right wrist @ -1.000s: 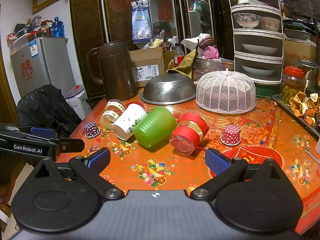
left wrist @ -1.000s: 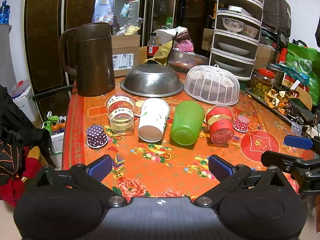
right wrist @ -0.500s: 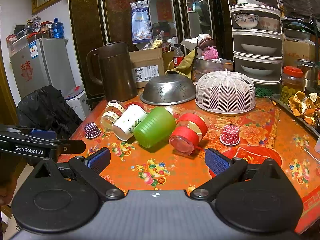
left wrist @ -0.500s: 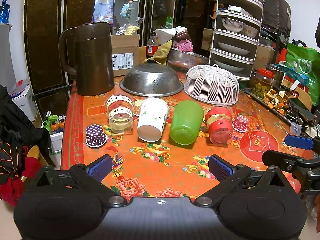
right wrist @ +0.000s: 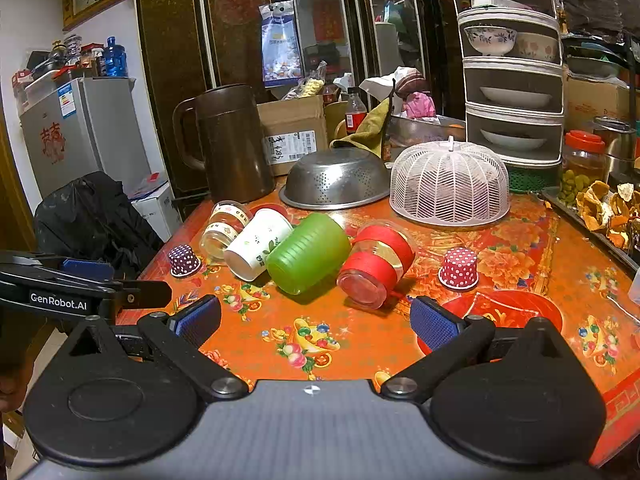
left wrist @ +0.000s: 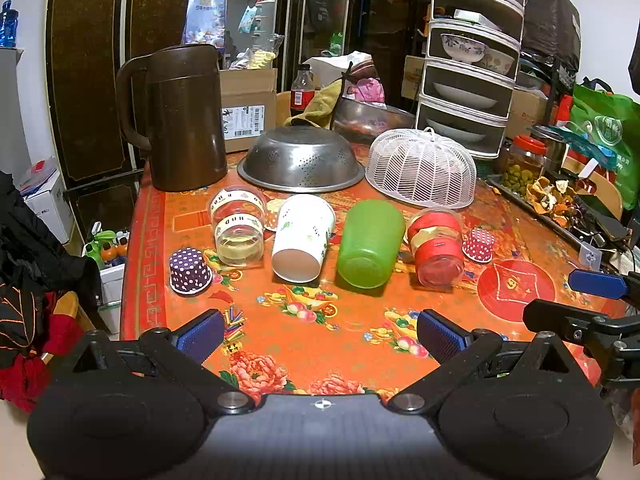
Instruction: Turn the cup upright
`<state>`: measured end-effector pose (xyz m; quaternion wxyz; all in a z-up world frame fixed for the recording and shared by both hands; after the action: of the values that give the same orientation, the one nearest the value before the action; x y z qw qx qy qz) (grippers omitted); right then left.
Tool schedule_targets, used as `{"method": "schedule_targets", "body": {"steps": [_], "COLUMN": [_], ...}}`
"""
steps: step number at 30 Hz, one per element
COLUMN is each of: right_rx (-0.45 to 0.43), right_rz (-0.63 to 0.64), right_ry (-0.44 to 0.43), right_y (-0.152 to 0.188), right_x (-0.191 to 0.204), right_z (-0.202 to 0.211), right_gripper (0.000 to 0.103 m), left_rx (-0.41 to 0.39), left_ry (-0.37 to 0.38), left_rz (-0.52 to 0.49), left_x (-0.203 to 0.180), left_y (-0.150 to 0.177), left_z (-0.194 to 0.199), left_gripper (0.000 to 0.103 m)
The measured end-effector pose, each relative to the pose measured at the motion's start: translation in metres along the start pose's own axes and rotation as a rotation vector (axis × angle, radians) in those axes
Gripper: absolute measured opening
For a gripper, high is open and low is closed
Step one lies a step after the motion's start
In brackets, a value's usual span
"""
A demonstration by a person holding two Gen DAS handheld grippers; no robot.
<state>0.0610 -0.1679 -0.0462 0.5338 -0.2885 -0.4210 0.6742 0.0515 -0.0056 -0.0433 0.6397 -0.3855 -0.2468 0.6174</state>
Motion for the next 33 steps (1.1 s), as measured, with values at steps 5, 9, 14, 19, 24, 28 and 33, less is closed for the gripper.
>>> {"method": "schedule_targets", "body": {"steps": [5, 9, 14, 19, 24, 28, 33], "right_rx": [0.003, 0.002, 0.001, 0.003, 0.003, 0.004, 0.005], "right_rz": [-0.003, -0.006, -0.011, -0.013, -0.015, -0.019, -0.034], "right_ry": [0.0, 0.0, 0.0, 0.0, -0.002, -0.004, -0.009], "right_y": [0.001, 0.001, 0.001, 0.002, 0.003, 0.004, 0.008], "right_x": [-0.002, -0.004, -0.005, -0.006, -0.008, -0.01, -0.018], "right_z": [0.0, 0.001, 0.001, 0.0, 0.001, -0.001, -0.001], "right_gripper": [0.102, 0.102, 0.102, 0.102, 0.102, 0.102, 0.102], "left_rx": [0.001, 0.002, 0.005, 0.01, 0.012, 0.016, 0.01], "left_ry": [0.0, 0.0, -0.001, -0.001, -0.003, -0.005, 0.01], "left_rz": [0.0, -0.002, -0.004, -0.007, -0.008, -0.013, -0.042], "left_x": [-0.002, -0.003, -0.005, -0.007, -0.007, -0.008, -0.014], "left_y": [0.001, 0.001, 0.001, 0.0, -0.001, -0.001, -0.012], "left_z": [0.0, 0.0, -0.002, -0.003, -0.003, -0.004, -0.006], "left_gripper": [0.103, 0.103, 0.103, 0.103, 0.103, 0.103, 0.103]}}
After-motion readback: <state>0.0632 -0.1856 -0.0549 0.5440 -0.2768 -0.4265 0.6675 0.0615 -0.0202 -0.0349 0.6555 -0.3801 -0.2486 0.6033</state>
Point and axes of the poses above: each gripper's, at about its wrist camera, not at the fingertips, and z roughly against the way its jaws point, x to its left, y to its underside, the point moved 7 cm from there along -z, roughly the way its jaws point, and after that the axes turned 10 degrees about y, right-handed, at the moved point
